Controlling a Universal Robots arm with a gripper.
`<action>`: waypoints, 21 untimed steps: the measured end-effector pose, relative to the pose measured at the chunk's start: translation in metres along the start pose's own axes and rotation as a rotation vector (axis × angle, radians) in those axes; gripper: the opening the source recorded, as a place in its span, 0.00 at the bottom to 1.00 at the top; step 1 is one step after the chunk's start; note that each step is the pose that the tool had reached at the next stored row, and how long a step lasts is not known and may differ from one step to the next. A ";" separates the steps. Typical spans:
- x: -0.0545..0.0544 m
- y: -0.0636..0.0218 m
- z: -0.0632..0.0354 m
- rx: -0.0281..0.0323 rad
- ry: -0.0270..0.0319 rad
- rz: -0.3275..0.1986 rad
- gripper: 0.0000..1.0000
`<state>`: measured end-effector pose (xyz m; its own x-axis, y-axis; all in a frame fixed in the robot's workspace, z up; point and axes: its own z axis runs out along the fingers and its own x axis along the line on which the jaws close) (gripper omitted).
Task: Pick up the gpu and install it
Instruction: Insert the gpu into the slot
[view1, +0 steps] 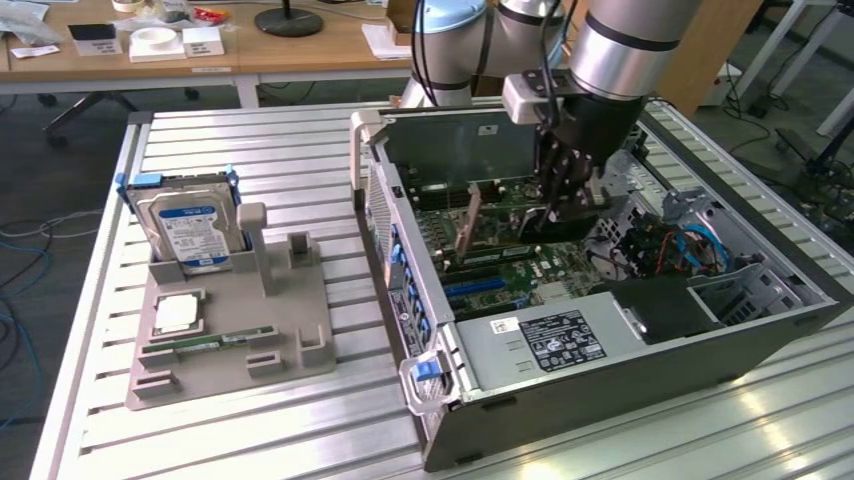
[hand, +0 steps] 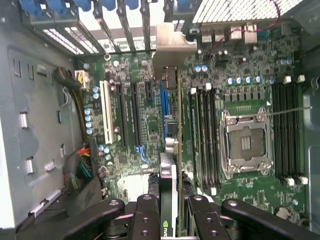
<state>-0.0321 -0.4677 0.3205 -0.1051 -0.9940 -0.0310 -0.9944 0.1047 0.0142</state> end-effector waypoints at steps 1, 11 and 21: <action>0.000 0.0000 0.0000 -0.0067 0.0007 0.000 0.27; 0.000 -0.0001 0.0000 -0.0288 0.0031 0.001 0.27; 0.000 0.0002 0.0008 -0.0298 0.0049 -0.067 0.27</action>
<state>-0.0324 -0.4677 0.3197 -0.0378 -0.9989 -0.0280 -0.9984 0.0366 0.0420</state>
